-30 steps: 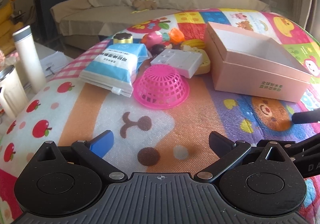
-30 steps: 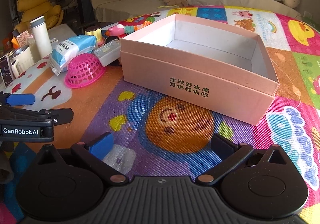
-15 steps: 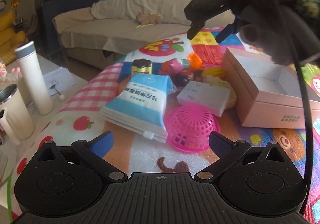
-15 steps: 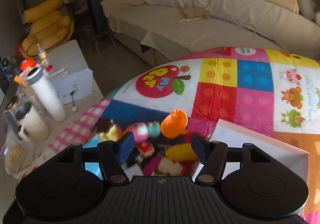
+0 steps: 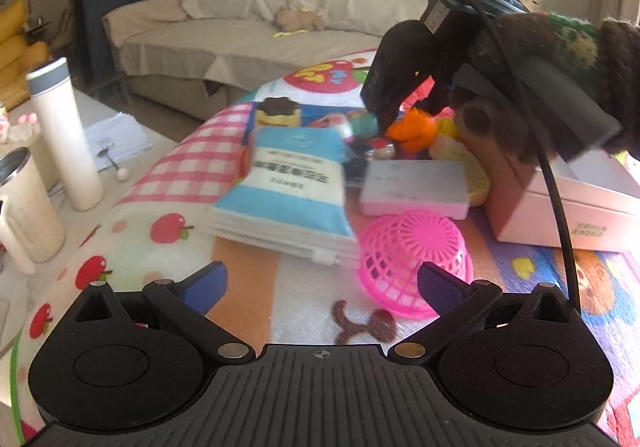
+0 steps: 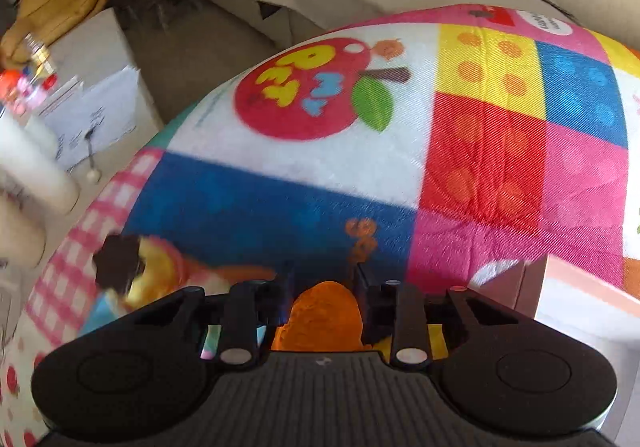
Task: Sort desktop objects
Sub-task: 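Reach the right gripper into the toy pile and grasp the orange duck cup, then carry the orange duck cup with the right gripper toward the pink box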
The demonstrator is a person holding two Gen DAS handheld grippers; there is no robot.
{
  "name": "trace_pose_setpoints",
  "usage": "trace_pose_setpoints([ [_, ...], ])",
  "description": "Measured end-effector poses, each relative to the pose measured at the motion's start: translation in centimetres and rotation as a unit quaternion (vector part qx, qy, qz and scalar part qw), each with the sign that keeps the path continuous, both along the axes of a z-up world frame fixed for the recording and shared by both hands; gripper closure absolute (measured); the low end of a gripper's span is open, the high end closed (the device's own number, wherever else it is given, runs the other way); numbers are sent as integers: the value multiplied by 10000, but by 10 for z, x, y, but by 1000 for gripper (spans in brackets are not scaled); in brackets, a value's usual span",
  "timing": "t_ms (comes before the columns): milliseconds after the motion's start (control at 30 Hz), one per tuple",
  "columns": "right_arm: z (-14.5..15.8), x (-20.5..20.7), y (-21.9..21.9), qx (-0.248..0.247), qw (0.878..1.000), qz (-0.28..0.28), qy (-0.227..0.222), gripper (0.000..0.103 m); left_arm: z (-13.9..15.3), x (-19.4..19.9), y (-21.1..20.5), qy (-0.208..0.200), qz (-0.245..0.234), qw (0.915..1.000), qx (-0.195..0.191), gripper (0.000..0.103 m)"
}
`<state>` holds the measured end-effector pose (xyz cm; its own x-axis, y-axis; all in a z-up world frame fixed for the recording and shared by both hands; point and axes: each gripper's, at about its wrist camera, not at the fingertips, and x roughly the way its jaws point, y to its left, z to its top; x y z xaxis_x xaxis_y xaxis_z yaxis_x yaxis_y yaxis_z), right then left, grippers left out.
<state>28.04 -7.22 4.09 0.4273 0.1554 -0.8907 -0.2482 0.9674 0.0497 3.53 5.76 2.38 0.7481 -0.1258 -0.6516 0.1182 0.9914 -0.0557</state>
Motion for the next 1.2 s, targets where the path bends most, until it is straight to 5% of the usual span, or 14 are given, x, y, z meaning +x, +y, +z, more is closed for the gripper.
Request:
trace_pose_setpoints([
  [167,9,-64,4,-127,9966,808,76,74,1,-21,-14,62,-293,9995,136,0],
  [300,42,-111,-12,129,9951,825,-528,71,2,-42,-16,70,-466,9986,243,0],
  [433,67,-174,-32,386,9862,1075,-1196,39,3,-53,-7,69,-285,9988,394,0],
  [500,64,-202,-35,631,9827,1236,-1229,34,6,-56,1,59,-130,9987,485,0],
  [800,5,-243,-3,624,9778,1209,-1592,38,8,-86,14,129,71,9953,958,0],
  [1033,6,-286,-64,917,9783,1280,-1346,41,9,-76,-6,60,-146,9981,600,0],
  [1200,9,-287,-91,440,9855,664,-1497,41,4,-57,-39,140,-254,9973,679,0],
])
